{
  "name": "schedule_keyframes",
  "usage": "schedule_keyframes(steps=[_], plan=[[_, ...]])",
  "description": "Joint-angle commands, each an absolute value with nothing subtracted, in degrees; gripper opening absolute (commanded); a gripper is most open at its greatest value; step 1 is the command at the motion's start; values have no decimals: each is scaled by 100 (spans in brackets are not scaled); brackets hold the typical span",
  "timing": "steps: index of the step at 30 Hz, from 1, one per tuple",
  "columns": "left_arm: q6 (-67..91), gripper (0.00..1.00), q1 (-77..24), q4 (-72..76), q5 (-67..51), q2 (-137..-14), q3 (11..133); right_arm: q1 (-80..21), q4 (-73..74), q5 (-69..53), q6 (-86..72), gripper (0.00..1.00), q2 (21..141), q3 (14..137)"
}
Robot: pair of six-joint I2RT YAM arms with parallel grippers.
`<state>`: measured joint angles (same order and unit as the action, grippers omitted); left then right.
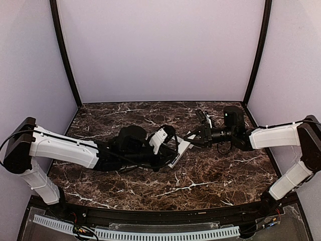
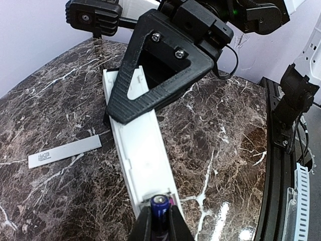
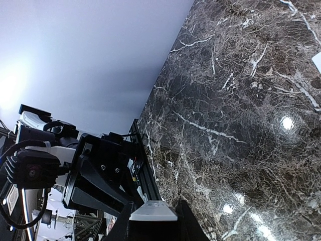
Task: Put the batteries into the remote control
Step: Place the battery in the battery compartment.
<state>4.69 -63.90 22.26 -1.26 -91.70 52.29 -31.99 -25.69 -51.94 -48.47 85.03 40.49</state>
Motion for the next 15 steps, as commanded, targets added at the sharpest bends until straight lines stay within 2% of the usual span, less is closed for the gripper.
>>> schedule_keyframes(steps=[1,10,11,15], plan=[[517,13,-6417,1907,-69,-8989,5028,-3252,-2815,-5230,-4860,0,8463,4192],[484,36,-6409,1811,179,-8810,5020,-3251,-2742,-5247,-4790,0,8523,4188],[466,43,-6414,1804,200,-8787,5028,-3250,-2726,-5259,-4770,0,8531,4180],[192,59,-6411,1797,196,-8508,5001,-3252,-2556,-5335,-4600,0,8564,4165]])
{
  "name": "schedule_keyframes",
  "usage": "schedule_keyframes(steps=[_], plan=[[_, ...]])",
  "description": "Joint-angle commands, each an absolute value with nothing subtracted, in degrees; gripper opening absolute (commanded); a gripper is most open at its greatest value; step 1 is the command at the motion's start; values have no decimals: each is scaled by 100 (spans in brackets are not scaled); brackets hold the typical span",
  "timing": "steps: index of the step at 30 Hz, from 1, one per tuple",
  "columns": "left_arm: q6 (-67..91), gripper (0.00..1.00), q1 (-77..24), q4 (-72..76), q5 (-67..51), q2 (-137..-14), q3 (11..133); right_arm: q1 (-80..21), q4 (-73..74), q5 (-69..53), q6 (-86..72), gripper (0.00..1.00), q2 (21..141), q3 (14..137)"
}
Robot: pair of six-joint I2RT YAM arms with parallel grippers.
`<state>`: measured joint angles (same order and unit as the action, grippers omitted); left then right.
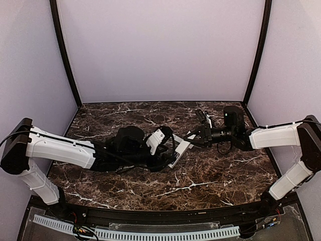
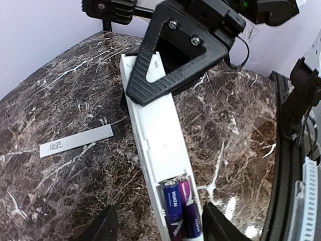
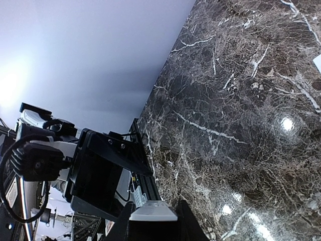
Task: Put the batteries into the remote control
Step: Place the battery in the battery compartment, then load the battery into the battery compartment.
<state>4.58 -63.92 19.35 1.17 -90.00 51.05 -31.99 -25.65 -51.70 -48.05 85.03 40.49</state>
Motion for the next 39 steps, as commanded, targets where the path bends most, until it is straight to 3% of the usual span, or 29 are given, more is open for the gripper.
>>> schedule_keyframes(steps=[1,4,8,16,18,24,39], plan=[[-18,62,-6409,1773,181,-8380,4994,-3256,-2490,-5368,-4528,0,8569,4174],[-676,71,-6402,1469,93,-8095,4984,-3248,-2299,-5493,-4359,0,8598,4213],[-1583,73,-6400,836,-679,-7768,5021,-3283,-2088,-5738,-4181,0,8660,4327],[-3593,61,-6415,-785,-1420,-7506,5279,-3674,-1326,-6008,-3613,0,8961,4847],[-3846,52,-6422,-923,-1390,-7493,5320,-3766,-1215,-5999,-3552,0,9053,4965],[-4251,39,-6494,-1186,-1290,-7620,5491,-4043,-956,-5928,-3433,0,9272,5251],[-4455,28,-6859,-1296,-899,-8153,5860,-4281,-661,-5763,-3403,0,9578,5551]])
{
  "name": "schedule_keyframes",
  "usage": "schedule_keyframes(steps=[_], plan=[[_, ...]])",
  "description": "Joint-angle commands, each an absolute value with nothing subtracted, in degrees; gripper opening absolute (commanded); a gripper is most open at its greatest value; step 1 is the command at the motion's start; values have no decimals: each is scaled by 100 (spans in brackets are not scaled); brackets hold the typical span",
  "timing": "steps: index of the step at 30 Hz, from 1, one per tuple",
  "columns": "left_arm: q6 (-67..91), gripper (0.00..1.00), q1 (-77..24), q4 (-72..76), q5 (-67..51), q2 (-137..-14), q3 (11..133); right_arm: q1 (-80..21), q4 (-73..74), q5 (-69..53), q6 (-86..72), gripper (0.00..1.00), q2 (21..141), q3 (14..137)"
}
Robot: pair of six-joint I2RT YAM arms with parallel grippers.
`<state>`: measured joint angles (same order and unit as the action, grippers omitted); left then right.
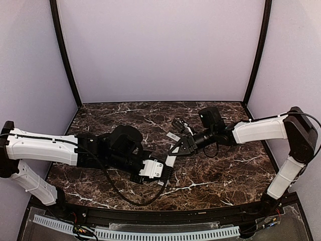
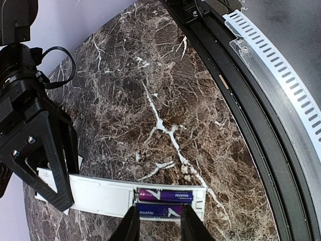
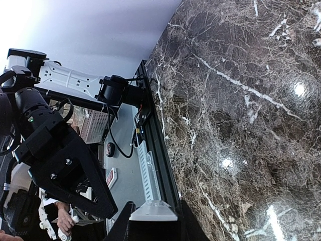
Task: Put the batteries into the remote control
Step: Load the battery into the battery compartment.
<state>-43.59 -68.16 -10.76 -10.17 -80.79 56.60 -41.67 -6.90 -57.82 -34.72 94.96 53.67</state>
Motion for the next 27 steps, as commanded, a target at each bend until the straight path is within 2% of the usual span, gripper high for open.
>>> schedule_keyframes(steps=[1,27], plan=[[-4447,28,-6863,-1304,-898,-8182,5879,-4293,-653,-5763,-3403,0,9585,5554],[-4506,14,-6865,-1434,-528,-8442,5885,-4477,-325,-5682,-3100,0,9554,5754]])
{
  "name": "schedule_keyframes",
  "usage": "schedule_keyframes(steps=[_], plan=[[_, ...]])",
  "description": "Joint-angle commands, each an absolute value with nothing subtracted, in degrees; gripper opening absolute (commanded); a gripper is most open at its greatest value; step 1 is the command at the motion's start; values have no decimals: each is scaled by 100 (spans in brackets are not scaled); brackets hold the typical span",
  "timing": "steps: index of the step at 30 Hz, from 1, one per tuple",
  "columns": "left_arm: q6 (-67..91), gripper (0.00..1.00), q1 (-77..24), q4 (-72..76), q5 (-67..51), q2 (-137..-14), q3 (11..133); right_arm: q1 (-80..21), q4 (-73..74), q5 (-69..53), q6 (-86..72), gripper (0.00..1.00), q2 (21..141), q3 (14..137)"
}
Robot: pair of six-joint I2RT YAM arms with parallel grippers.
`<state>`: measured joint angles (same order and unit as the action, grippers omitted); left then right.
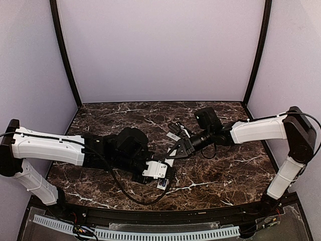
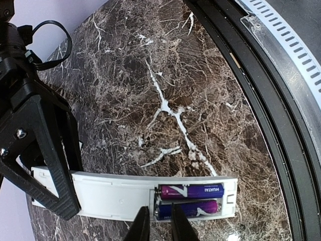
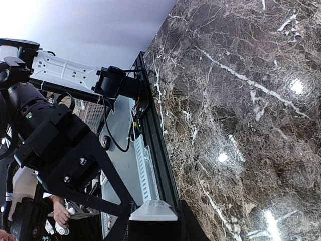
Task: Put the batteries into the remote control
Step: Load the battery into the battery compartment.
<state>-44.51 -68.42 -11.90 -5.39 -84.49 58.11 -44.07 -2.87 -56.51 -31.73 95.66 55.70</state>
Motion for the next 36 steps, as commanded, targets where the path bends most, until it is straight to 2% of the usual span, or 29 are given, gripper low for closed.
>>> schedule_keyframes(steps=[1,15,27,36], plan=[[-4507,14,-6865,-1464,-541,-8432,5866,-4482,-325,-5690,-3098,0,9549,5759],[-4442,10,-6864,-1660,-626,-8576,5881,-4474,-264,-5695,-3059,0,9453,5806],[-4357,14,-6877,-1816,-573,-8845,6104,-4476,-193,-5691,-2999,0,9404,5827],[-4397,10,-7017,-2120,-408,-9183,6239,-4482,-185,-5695,-3010,0,9342,5858]])
